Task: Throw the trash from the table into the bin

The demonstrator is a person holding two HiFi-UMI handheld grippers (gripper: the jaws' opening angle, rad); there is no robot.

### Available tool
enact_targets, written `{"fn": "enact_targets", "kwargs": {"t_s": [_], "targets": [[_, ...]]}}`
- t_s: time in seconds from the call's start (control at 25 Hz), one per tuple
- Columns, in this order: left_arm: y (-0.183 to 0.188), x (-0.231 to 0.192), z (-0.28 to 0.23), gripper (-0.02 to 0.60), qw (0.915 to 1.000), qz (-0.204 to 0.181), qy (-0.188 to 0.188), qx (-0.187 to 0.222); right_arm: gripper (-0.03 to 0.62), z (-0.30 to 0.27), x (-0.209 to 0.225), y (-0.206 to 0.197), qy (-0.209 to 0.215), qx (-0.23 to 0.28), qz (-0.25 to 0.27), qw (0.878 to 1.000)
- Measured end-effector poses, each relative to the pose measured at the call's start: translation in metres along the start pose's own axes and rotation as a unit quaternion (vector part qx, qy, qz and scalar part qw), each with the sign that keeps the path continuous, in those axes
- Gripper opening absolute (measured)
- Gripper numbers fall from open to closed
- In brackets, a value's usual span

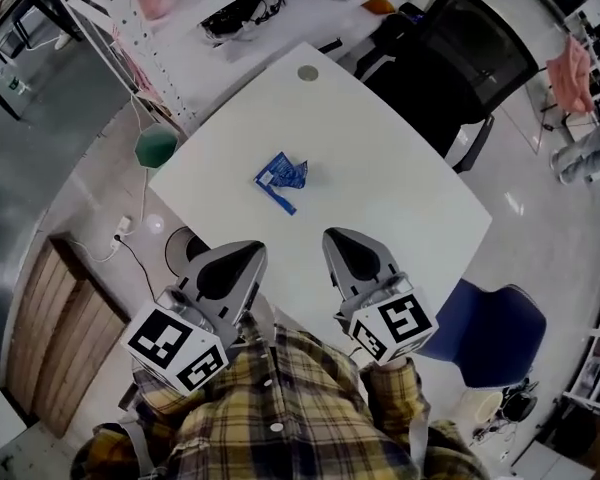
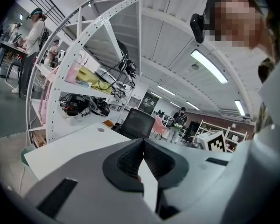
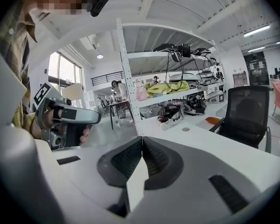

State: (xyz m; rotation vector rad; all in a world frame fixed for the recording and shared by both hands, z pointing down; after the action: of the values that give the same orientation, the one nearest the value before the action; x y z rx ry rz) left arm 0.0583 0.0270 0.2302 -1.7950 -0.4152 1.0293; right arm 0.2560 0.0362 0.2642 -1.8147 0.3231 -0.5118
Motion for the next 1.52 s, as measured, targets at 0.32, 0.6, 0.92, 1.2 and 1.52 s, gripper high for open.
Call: {"fn": "enact_targets", "kwargs": {"t_s": [0.32, 0.6, 0.92, 1.2, 1.52], "targets": [[-0.005, -0.010, -0.015, 0.008, 0.9996, 0.004, 0.010, -0.025, -0.002, -0.026, 0.028, -0.011, -0.014, -0.018, -0.044, 0.999], [-0.018, -0.020, -0.020, 0.008, 0.9992, 0.023, 0.002, -0.034, 0.000, -0.048, 0.041, -0.025, -0.018, -0.041, -0.073, 0.996], [-0.030, -0.034, -0.013, 0.008, 0.9982, 0.051, 0.010, -0.032, 0.078, -0.082, 0.062, -0.055, -0.022, -0.070, -0.171, 0.982], [-0.036, -0.056, -0.006, 0.008, 0.9968, 0.065, 0.034, -0.032, 0.161, -0.118, 0.082, -0.091, -0.035, -0.106, -0.234, 0.966], [-0.034, -0.069, -0.002, 0.008, 0.9957, 0.072, 0.051, -0.027, 0.189, -0.140, 0.095, -0.128, -0.070, -0.116, -0.339, 0.931]]}}
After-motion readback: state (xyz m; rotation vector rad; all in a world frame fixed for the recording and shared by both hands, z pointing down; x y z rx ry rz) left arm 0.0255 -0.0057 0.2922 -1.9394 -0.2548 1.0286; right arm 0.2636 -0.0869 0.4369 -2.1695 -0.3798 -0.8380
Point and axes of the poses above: the fingertips, and each gripper's own axes: z backward along the fingers, x to its right, y out of its top, the point moved 8 cm from there along z, backward along the fingers, and after that the axes turned 5 degrees about x, right-handed, at the moved point
